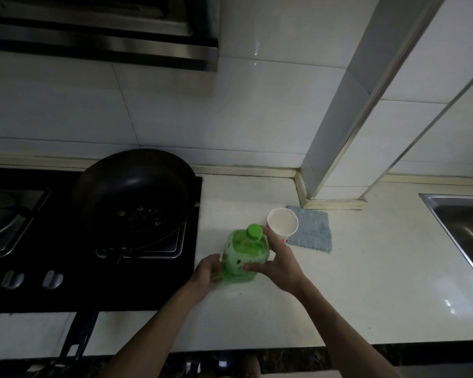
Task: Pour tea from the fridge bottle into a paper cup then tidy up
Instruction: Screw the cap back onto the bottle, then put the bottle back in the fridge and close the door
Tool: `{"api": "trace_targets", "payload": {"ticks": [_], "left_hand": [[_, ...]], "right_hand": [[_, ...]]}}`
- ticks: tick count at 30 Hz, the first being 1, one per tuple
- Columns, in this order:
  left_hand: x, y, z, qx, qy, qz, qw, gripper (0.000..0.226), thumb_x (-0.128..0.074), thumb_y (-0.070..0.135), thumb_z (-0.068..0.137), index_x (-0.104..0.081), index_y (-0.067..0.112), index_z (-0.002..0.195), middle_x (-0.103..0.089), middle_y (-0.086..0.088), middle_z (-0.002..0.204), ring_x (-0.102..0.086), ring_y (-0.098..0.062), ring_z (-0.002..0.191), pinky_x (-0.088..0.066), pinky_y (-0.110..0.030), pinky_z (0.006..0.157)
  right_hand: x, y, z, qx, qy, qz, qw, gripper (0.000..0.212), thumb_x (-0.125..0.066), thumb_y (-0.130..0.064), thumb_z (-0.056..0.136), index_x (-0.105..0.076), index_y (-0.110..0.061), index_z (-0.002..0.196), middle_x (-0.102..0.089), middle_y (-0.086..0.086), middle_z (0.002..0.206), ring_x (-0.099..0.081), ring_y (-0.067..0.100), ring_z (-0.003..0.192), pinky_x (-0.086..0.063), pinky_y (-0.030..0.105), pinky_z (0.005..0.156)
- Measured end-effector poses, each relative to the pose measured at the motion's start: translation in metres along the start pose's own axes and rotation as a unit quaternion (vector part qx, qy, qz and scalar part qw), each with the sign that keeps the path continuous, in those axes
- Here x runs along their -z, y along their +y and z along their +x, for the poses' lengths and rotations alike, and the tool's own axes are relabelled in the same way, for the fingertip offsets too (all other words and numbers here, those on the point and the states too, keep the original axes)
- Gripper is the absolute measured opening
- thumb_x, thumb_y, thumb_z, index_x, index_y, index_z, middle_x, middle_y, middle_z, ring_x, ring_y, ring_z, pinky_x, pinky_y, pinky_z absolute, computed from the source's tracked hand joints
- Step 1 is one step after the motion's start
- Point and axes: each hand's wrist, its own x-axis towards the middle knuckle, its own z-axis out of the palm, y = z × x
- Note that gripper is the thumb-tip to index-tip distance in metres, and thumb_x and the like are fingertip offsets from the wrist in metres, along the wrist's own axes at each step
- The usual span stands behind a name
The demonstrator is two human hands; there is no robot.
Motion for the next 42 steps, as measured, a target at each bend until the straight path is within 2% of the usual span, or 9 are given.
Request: {"api": "trace_targets", "payload": {"ticks": [2,6,11,14,21,24,34,39,42], "left_hand": [[0.0,0.012,-0.007,0.029,-0.003,-0.089,0.996,0.024,-0.039,0.018,0.09,-0.056,0.005,0.078,-0.06,-0.014,0.07,-0.057,-0.023,0.06,-0.047,-0.025,0.055],[-0.003,0.038,-0.02,0.021,-0.059,-0.192,0.979,0.05,-0.039,0.034,0.095,-0.06,-0.008,0.111,-0.066,-0.027,0.104,-0.061,-0.036,0.098,-0.047,-0.042,0.089],[-0.003,0.071,-0.037,-0.004,-0.113,-0.27,0.956,0.059,-0.039,0.038,0.095,-0.053,-0.011,0.124,-0.063,-0.03,0.117,-0.058,-0.039,0.112,-0.046,-0.049,0.097],[-0.005,0.088,-0.045,-0.016,-0.118,-0.296,0.948,0.063,-0.043,0.039,0.093,-0.047,-0.011,0.131,-0.054,-0.031,0.132,-0.053,-0.04,0.123,-0.041,-0.052,0.105],[-0.016,0.123,-0.085,-0.072,-0.14,-0.337,0.928,0.063,-0.045,0.036,0.091,-0.045,-0.01,0.134,-0.053,-0.031,0.134,-0.052,-0.041,0.125,-0.04,-0.056,0.103],[-0.017,0.132,-0.099,-0.099,-0.143,-0.345,0.922,0.066,-0.044,0.038,0.091,-0.043,-0.01,0.137,-0.052,-0.03,0.136,-0.049,-0.041,0.128,-0.036,-0.054,0.109],[0.01,0.143,-0.169,-0.197,-0.065,-0.362,0.909,0.071,-0.04,0.042,0.093,-0.044,-0.016,0.132,-0.052,-0.035,0.132,-0.049,-0.042,0.128,-0.038,-0.052,0.106],[0.05,0.124,-0.222,-0.236,0.015,-0.379,0.895,0.072,-0.04,0.043,0.091,-0.043,-0.014,0.134,-0.051,-0.033,0.134,-0.049,-0.041,0.128,-0.041,-0.05,0.105],[0.08,0.104,-0.259,-0.255,0.061,-0.377,0.888,0.071,-0.038,0.043,0.092,-0.044,-0.015,0.132,-0.058,-0.032,0.122,-0.057,-0.042,0.114,-0.045,-0.051,0.097]], "right_hand": [[0.006,-0.015,0.005,0.012,0.001,0.019,1.0,0.081,-0.089,-0.015,0.065,-0.045,-0.038,0.13,-0.061,-0.011,0.122,-0.058,0.001,0.113,-0.053,0.018,0.086],[0.019,-0.053,0.019,0.042,-0.002,0.037,0.998,0.082,-0.088,-0.02,0.067,-0.046,-0.022,0.137,-0.064,-0.007,0.121,-0.06,0.008,0.114,-0.056,0.035,0.092],[0.038,-0.097,0.035,0.075,0.003,0.038,0.996,0.084,-0.088,-0.022,0.069,-0.045,-0.018,0.14,-0.065,-0.004,0.124,-0.061,0.013,0.117,-0.053,0.044,0.097],[0.048,-0.116,0.039,0.084,0.015,0.052,0.995,0.083,-0.087,-0.02,0.069,-0.044,-0.02,0.14,-0.068,-0.005,0.119,-0.065,0.013,0.11,-0.055,0.044,0.094],[0.065,-0.161,0.052,0.135,-0.005,0.081,0.988,0.078,-0.084,-0.019,0.071,-0.045,-0.021,0.139,-0.067,-0.002,0.118,-0.066,0.016,0.106,-0.057,0.039,0.089],[0.068,-0.177,0.057,0.156,-0.018,0.097,0.983,0.077,-0.083,-0.014,0.073,-0.044,-0.021,0.138,-0.068,-0.002,0.116,-0.066,0.012,0.105,-0.057,0.029,0.083],[0.054,-0.237,0.058,0.231,-0.108,0.144,0.956,0.073,-0.085,-0.007,0.071,-0.049,-0.02,0.134,-0.066,0.0,0.119,-0.064,0.004,0.106,-0.053,0.018,0.081],[0.009,-0.271,0.044,0.265,-0.169,0.167,0.934,0.074,-0.088,-0.023,0.063,-0.053,-0.036,0.126,-0.069,-0.012,0.113,-0.064,0.001,0.105,-0.056,0.025,0.085],[-0.027,-0.294,0.031,0.276,-0.228,0.174,0.917,0.073,-0.088,-0.023,0.061,-0.054,-0.042,0.122,-0.07,-0.014,0.11,-0.065,0.001,0.105,-0.056,0.025,0.083]]}}
